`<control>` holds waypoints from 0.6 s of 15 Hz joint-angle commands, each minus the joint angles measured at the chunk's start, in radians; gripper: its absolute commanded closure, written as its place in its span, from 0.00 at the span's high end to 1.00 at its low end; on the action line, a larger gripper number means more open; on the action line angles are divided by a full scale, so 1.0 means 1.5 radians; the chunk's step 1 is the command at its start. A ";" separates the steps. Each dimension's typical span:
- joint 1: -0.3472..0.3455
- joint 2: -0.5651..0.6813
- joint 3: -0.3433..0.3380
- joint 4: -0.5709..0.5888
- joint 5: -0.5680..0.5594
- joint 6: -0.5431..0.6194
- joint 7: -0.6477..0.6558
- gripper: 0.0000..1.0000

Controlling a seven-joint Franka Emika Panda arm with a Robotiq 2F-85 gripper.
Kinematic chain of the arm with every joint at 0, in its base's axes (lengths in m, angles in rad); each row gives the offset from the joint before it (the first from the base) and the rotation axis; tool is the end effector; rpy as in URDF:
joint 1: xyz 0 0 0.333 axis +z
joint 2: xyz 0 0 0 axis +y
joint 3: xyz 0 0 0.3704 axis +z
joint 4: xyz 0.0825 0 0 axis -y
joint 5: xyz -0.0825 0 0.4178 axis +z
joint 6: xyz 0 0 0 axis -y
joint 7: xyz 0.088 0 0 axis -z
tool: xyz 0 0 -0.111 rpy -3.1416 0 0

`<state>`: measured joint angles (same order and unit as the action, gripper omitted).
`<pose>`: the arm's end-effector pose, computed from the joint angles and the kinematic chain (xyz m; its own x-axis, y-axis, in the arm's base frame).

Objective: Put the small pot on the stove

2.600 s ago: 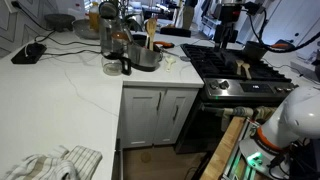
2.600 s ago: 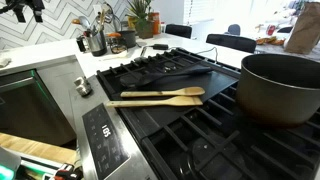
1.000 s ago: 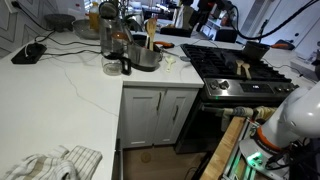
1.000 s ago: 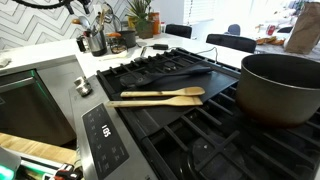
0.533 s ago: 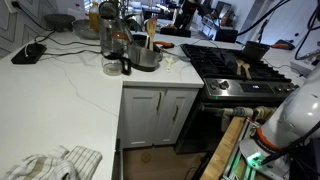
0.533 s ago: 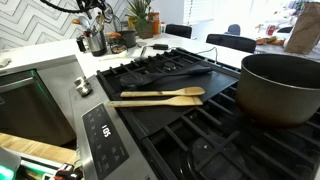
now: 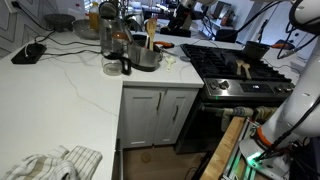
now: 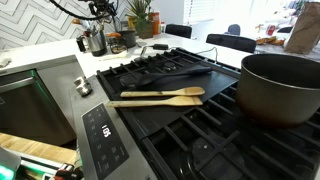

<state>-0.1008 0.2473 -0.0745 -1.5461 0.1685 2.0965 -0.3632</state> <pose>0.7051 -0.1098 0.5815 0.9379 0.1178 0.3262 0.1355 -0.9903 -0.0318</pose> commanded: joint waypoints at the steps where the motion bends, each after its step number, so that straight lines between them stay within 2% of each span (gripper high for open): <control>1: -0.010 0.000 0.011 0.004 -0.003 -0.002 0.002 1.00; 9: 0.005 0.076 0.028 0.022 -0.041 0.102 0.013 1.00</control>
<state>-0.0942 0.3006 -0.0486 -1.5402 0.1352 2.1963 -0.3582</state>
